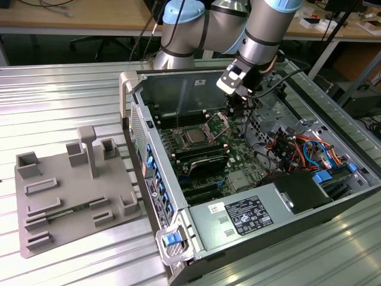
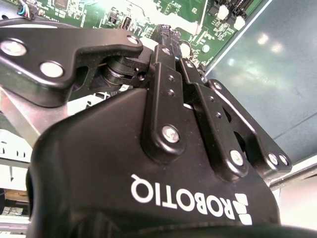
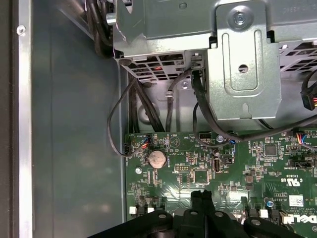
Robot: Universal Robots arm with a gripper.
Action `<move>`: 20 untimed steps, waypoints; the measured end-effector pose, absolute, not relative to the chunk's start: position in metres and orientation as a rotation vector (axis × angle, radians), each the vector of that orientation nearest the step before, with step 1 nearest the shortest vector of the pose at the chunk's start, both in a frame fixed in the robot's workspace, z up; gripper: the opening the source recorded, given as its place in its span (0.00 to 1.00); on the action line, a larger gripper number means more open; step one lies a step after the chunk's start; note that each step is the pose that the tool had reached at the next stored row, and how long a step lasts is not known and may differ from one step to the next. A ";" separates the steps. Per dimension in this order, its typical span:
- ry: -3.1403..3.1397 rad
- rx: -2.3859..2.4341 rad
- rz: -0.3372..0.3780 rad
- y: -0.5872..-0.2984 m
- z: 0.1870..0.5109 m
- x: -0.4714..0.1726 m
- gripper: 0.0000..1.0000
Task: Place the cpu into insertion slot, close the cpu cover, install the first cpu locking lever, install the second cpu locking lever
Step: 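Place the cpu into insertion slot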
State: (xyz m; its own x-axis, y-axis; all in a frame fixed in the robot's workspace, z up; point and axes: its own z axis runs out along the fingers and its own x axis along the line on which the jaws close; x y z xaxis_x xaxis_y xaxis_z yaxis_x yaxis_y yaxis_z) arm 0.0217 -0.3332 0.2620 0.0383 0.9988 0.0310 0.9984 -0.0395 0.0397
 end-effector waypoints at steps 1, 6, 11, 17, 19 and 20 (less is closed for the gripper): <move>2.171 2.257 0.081 -0.333 0.264 0.019 0.11; 2.169 2.254 0.084 -0.333 0.275 0.012 0.11; 2.167 2.252 0.087 -0.338 0.275 -0.012 0.11; 2.167 2.252 0.087 -0.343 0.273 -0.037 0.11; 2.167 2.252 0.088 -0.345 0.273 -0.046 0.11; 2.167 2.252 0.088 -0.345 0.273 -0.050 0.11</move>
